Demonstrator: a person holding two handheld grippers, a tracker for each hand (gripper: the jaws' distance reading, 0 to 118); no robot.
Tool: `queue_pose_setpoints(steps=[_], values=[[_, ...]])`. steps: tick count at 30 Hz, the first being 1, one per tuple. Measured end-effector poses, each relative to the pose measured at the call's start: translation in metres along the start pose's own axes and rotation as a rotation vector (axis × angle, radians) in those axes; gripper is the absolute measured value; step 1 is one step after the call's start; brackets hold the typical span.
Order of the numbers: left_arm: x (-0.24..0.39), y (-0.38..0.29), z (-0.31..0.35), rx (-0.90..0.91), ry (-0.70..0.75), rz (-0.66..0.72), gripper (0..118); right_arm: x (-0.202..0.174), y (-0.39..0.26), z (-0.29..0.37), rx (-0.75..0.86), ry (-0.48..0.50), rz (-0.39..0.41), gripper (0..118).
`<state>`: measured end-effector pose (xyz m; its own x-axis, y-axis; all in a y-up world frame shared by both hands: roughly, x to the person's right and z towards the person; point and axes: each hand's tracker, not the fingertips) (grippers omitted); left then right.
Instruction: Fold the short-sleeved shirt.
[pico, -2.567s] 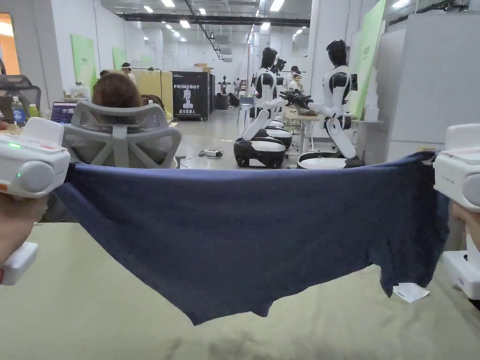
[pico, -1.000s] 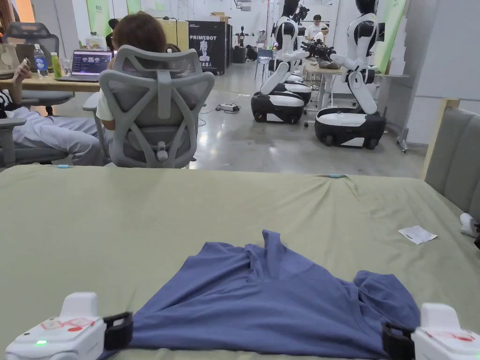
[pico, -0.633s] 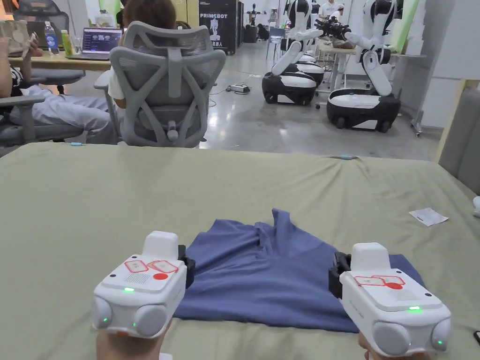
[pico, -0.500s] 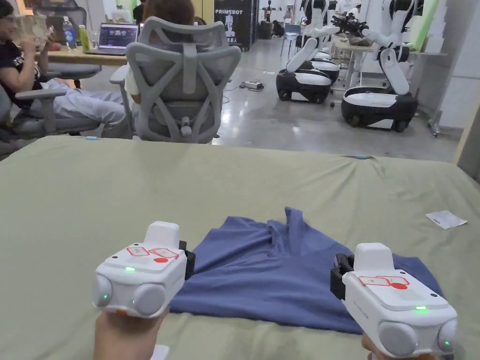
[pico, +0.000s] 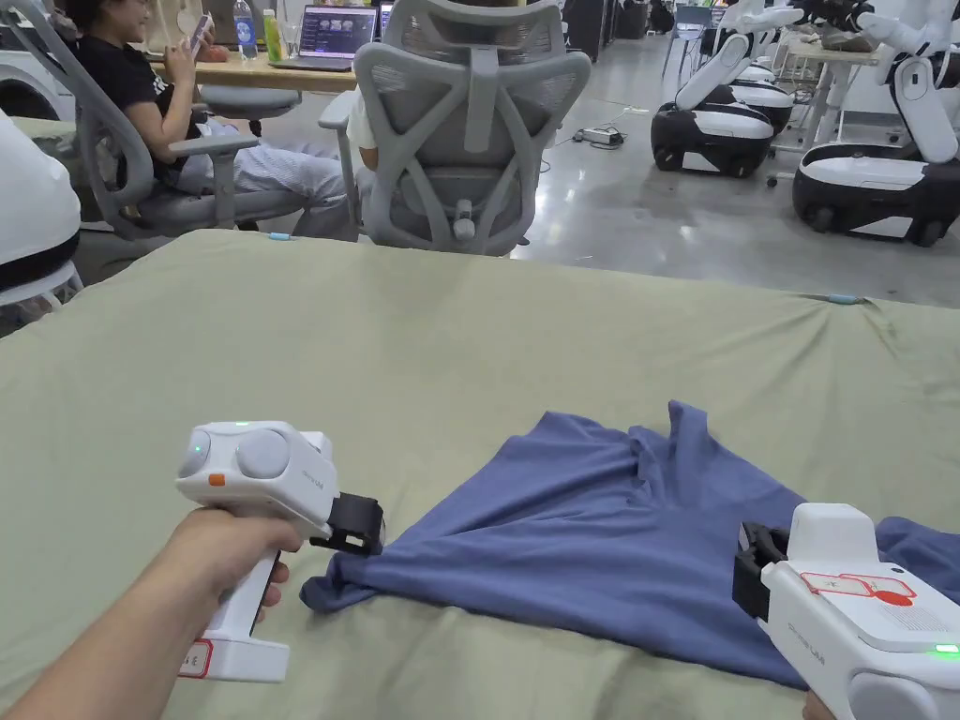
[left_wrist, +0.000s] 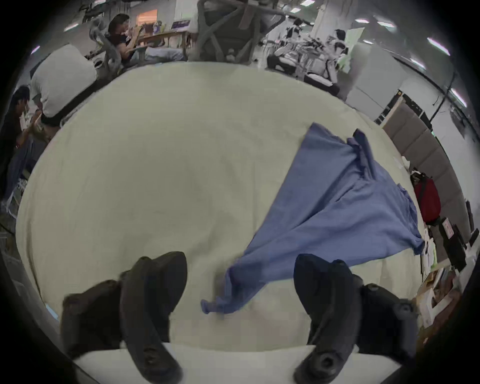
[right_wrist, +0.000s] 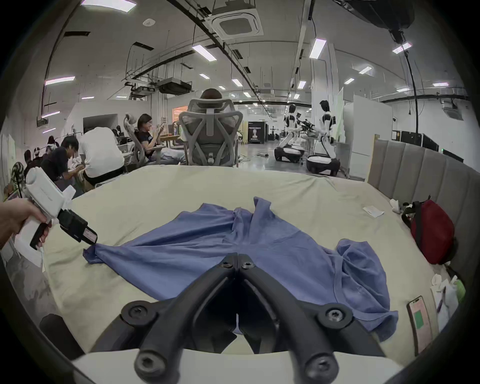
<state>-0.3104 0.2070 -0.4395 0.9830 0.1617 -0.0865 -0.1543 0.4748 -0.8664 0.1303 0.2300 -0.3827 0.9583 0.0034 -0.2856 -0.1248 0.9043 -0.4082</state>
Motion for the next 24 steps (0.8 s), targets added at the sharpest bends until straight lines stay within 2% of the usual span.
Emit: queue_pose_setpoints(steps=[3, 5, 7, 8, 9, 10, 15, 16, 18, 20, 21, 24], values=[[0.002, -0.013, -0.016, -0.06, 0.03, 0.028, 75, 0.002, -0.002, -0.005, -0.012, -0.001, -0.001, 0], [0.002, -0.022, -0.029, -0.104, 0.022, 0.036, 54, 0.004, -0.002, -0.006, -0.019, -0.003, -0.002, 0], [0.003, -0.027, -0.035, -0.104, 0.018, 0.015, 45, 0.007, -0.003, -0.009, -0.025, -0.003, -0.006, 0], [0.006, -0.027, -0.031, -0.085, 0.02, -0.012, 30, 0.01, -0.002, -0.009, -0.028, -0.003, -0.007, 0], [0.008, -0.027, -0.025, -0.083, 0.027, -0.016, 3, 0.012, -0.001, -0.01, -0.03, -0.003, -0.007, 0], [0.009, -0.023, -0.015, -0.03, -0.009, -0.021, 0, 0.016, 0.0, -0.012, -0.034, -0.006, -0.01, 0], [0.025, -0.033, 0.015, 0.081, 0.047, -0.11, 0, 0.061, 0.027, -0.037, -0.087, -0.026, -0.015, 0], [0.025, -0.036, 0.021, 0.109, -0.014, -0.084, 0, 0.078, 0.034, -0.048, -0.146, -0.032, -0.025, 0], [0.025, -0.041, 0.027, 0.158, -0.024, -0.072, 0, 0.114, 0.04, -0.077, -0.219, -0.049, -0.063, 0], [0.028, -0.046, 0.029, 0.169, -0.012, -0.084, 0, 0.148, 0.046, -0.107, -0.277, -0.131, -0.037, 0], [0.028, -0.048, 0.03, 0.181, -0.016, -0.079, 0, 0.159, 0.048, -0.12, -0.293, -0.14, -0.033, 0], [0.027, -0.047, 0.022, 0.181, -0.021, -0.078, 0, 0.176, 0.055, -0.161, -0.329, -0.1, -0.037, 0]])
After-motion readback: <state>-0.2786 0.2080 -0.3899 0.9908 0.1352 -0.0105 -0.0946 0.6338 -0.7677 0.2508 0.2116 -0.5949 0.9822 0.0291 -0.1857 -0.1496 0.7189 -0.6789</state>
